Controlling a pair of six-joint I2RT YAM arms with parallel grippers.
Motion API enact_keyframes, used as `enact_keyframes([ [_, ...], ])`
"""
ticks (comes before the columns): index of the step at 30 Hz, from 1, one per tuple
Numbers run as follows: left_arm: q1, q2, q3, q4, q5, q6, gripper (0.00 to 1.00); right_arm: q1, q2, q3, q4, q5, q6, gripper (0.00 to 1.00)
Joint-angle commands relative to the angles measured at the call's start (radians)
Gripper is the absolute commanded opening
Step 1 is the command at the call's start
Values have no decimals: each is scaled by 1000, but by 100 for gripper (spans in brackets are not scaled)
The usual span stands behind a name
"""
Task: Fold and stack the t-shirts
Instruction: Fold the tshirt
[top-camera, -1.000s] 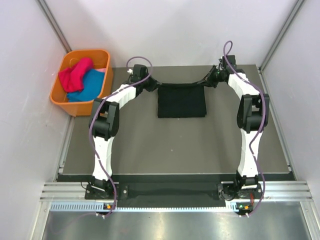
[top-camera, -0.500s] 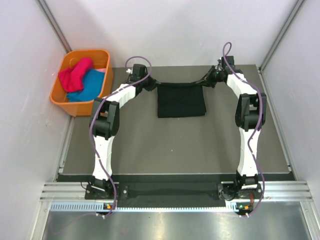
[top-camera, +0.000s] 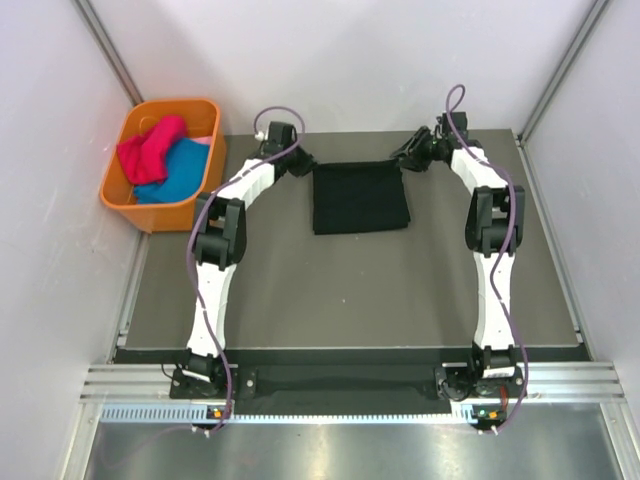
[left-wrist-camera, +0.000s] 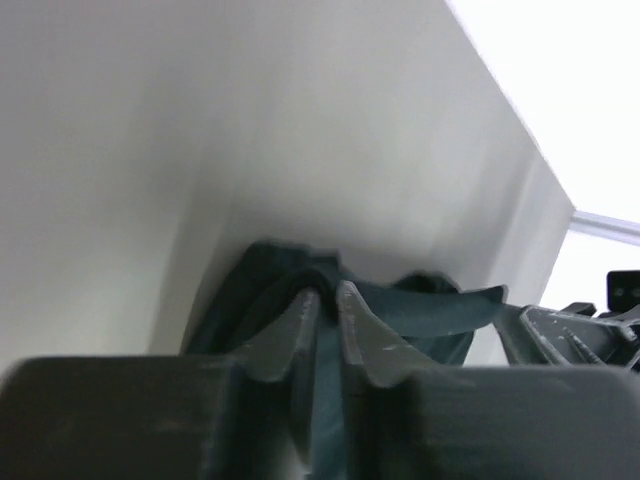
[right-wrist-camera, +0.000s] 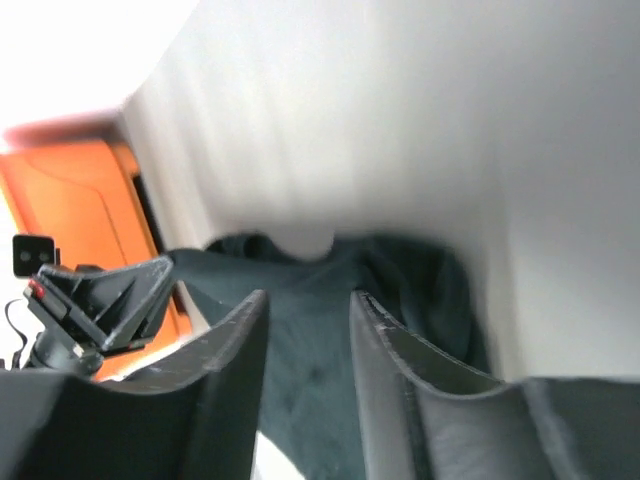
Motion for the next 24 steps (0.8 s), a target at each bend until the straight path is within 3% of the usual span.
enact_keyframes([
  [1, 37, 60, 227, -118, -49, 128, 20, -46, 80, 166, 50, -23, 31, 41],
  [4, 43, 59, 340, -211, -34, 217, 28, -101, 42, 193, 10, -29, 0, 47],
  [8, 40, -77, 211, -201, -34, 261, 39, -102, -100, 28, 36, -37, -46, 54],
  [13, 37, -260, -129, 33, 107, 180, 32, -62, -295, -184, 100, -27, -95, 57],
  [15, 15, -288, -246, 198, 167, 124, 26, 7, -357, -319, 236, -49, -49, 57],
  [19, -22, -239, -288, 350, 232, 80, 22, 72, -363, -459, 434, -53, 31, 47],
  [21, -34, -195, -292, 419, 233, 67, 22, 95, -301, -455, 537, -78, 95, 35],
  [22, -35, -181, -297, 445, 232, 64, 22, 98, -274, -435, 566, -87, 114, 23],
  [24, -34, -129, -293, 523, 217, 47, 22, 104, -190, -410, 647, -102, 166, 14],
])
